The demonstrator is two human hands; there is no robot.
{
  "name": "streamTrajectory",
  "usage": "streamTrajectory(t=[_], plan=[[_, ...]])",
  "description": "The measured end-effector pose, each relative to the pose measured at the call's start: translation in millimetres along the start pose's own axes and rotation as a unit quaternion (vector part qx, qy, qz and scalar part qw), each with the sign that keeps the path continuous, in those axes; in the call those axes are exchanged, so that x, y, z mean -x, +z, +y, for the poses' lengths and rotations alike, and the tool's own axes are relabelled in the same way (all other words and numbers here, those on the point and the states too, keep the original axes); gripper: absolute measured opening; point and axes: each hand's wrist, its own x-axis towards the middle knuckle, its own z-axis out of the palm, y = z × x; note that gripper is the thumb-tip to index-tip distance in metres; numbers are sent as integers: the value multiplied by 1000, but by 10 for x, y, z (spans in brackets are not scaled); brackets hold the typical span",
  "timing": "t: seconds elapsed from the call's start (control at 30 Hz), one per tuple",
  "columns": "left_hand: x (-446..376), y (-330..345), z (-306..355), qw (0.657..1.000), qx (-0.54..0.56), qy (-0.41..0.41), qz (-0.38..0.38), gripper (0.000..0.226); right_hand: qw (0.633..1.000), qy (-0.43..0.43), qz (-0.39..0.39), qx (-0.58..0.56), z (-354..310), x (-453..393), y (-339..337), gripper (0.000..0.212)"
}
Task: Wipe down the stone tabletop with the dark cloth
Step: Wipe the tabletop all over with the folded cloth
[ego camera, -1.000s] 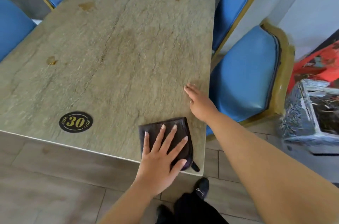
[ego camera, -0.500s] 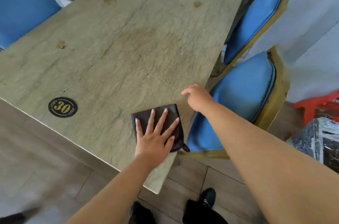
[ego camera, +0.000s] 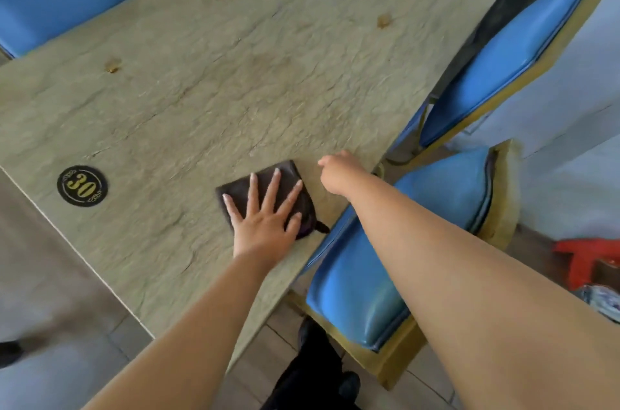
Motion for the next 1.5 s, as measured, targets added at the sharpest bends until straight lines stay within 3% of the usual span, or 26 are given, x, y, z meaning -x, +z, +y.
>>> streamTrajectory(t=[0.13,0.23,0.3,0.4,0.47,0.53,0.6,0.7,0.83,0.9,0.97,1.03,1.1,1.17,1.27,1.37,1.43,1.5], plan=[[430,129,121,984,-33,176,16,60,1000,-4,-20,8,60,-216,-289,59],[313,80,-94,974,-41,224,3,56,998,-23,-48,36,255,-354,-407,56],[53,7,-185,983,-53,174,8,56,997,-33,-47,47,345,-477,-472,49],[-497,-101,-125,999,-32,9,2,56,995,-57,-45,64,455,-679,-610,43],[-869,-175,50,996,8,-92,1,55,993,-85,-45,69,551,-843,-705,40],[-1085,-202,332,989,39,-141,1,55,991,-107,-46,70,681,-1020,-818,42],[-1083,-129,690,993,23,-114,2,56,989,-126,-36,64,835,-1198,-929,44],[-858,11,1109,1000,-21,3,19,59,984,-172,-14,42,1061,-1412,-1052,42],[-755,-6,970,986,-85,141,-13,70,967,-239,-72,44,1308,-1530,-1138,53],[-874,-94,838,992,-80,96,-25,66,958,-266,-93,53,1418,-1552,-1172,58],[-1122,-165,839,998,-39,-42,-16,60,951,-287,-100,52,1497,-1574,-1198,59],[-1449,-211,954,978,29,-206,-10,58,948,-296,-103,56,1526,-1609,-1198,59],[-1702,-239,1162,955,57,-290,-6,57,947,-302,-101,54,1519,-1669,-1168,60],[-1795,-235,1460,963,55,-262,-14,58,946,-303,-108,30,1530,-1735,-1141,61],[-1630,-115,1798,993,8,-119,-25,58,940,-326,-101,21,1591,-1817,-1148,65],[-1485,-140,1650,999,-22,-11,-34,57,927,-366,-75,28,1650,-1935,-1255,66],[-1503,-184,1476,999,-15,-34,-26,56,920,-389,-46,26,1668,-2017,-1362,54],[-1668,-225,1369,991,7,-131,-2,57,909,-416,1,35,1661,-2096,-1470,41]])
